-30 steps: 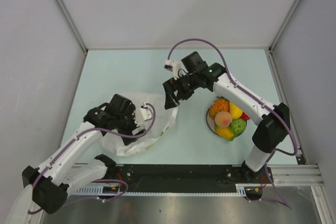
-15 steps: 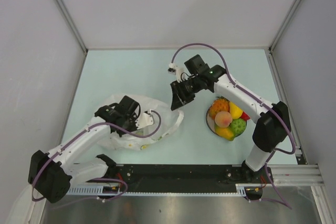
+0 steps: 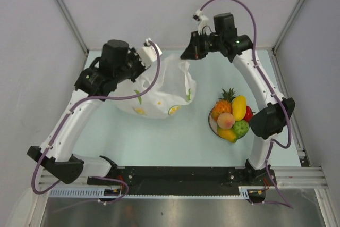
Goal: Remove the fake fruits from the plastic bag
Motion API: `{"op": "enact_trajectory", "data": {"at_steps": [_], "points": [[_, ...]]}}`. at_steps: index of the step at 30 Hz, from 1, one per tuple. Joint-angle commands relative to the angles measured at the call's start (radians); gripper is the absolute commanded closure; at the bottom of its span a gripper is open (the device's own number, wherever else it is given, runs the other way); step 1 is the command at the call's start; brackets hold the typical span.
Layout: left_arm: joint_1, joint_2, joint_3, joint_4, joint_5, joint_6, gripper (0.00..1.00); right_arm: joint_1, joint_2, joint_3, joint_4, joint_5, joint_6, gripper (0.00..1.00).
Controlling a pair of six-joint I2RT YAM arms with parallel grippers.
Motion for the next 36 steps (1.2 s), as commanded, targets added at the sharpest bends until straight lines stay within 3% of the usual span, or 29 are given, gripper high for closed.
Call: {"op": "enact_trajectory", "data": {"at_steps": [1, 3, 8, 9, 12, 15, 17, 18, 20, 21, 23, 25, 26, 29, 30, 32, 35, 36], "points": [[0.005, -0.033, 0.113, 0.053, 0.023, -0.070, 1.00, 0.006, -0.063, 0.061, 0.021, -0.029, -0.037, 1.00], [0.010, -0.097, 0.070, 0.044, -0.020, -0.067, 1.00, 0.039, -0.108, -0.034, 0.004, -0.023, -0.095, 1.00], [0.060, -0.315, -0.411, 0.060, -0.034, -0.042, 1.00, 0.145, -0.281, -0.429, -0.014, 0.069, -0.207, 1.00], [0.068, -0.392, -0.553, 0.084, -0.037, -0.030, 1.00, 0.182, -0.303, -0.476, -0.011, 0.084, -0.224, 1.00], [0.077, -0.510, -0.759, 0.144, -0.043, -0.013, 1.00, 0.252, -0.361, -0.616, -0.003, 0.121, -0.235, 1.00], [0.077, -0.558, -0.843, 0.182, -0.081, -0.027, 0.99, 0.296, -0.378, -0.650, 0.007, 0.155, -0.239, 1.00], [0.087, -0.557, -0.823, 0.176, -0.083, -0.051, 0.84, 0.293, -0.364, -0.636, 0.013, 0.170, -0.239, 1.00], [0.091, -0.549, -0.777, 0.170, -0.078, -0.082, 0.64, 0.287, -0.358, -0.615, 0.020, 0.172, -0.238, 1.00], [0.100, -0.525, -0.704, 0.150, -0.035, -0.131, 0.50, 0.282, -0.337, -0.580, 0.026, 0.169, -0.222, 1.00], [0.102, -0.515, -0.609, 0.138, -0.009, -0.146, 0.37, 0.279, -0.329, -0.561, 0.033, 0.169, -0.219, 1.00], [0.102, -0.477, -0.517, 0.109, 0.131, -0.173, 0.26, 0.271, -0.300, -0.498, 0.036, 0.167, -0.213, 1.00], [0.102, -0.434, -0.372, 0.054, 0.311, -0.211, 0.30, 0.253, -0.281, -0.440, 0.044, 0.160, -0.193, 1.00], [0.102, -0.394, -0.340, 0.032, 0.469, -0.258, 0.33, 0.241, -0.274, -0.422, 0.050, 0.155, -0.158, 1.00], [0.076, -0.312, -0.359, 0.056, 0.604, -0.292, 0.47, 0.205, -0.242, -0.372, 0.073, 0.124, -0.124, 1.00], [0.053, -0.294, -0.404, 0.072, 0.586, -0.288, 0.65, 0.201, -0.231, -0.366, 0.076, 0.123, -0.124, 1.00], [-0.017, -0.258, -0.462, 0.183, 0.513, -0.272, 0.72, 0.193, -0.218, -0.351, 0.078, 0.117, -0.124, 1.00], [-0.033, -0.186, -0.553, 0.349, 0.454, -0.303, 1.00, 0.178, -0.195, -0.342, 0.089, 0.100, -0.061, 1.00], [-0.036, -0.153, -0.597, 0.400, 0.424, -0.312, 1.00, 0.170, -0.188, -0.337, 0.093, 0.092, -0.043, 1.00]]}}
